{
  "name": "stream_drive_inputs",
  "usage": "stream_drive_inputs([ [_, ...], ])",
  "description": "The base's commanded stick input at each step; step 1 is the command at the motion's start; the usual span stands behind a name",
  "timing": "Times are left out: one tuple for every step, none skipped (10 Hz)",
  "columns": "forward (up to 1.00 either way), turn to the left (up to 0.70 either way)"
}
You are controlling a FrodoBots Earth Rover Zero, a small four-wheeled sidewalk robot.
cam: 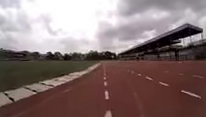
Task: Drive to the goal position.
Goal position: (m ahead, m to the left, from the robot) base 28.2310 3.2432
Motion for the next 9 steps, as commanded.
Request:
stream_drive_inputs([
  [0.70,0.00],
  [0.70,0.00],
  [0.70,0.00],
  [0.70,0.00],
  [0.70,-0.08],
  [0.70,-0.14],
  [0.70,-0.14],
  [0.70,-0.14],
  [0.70,-0.14],
])
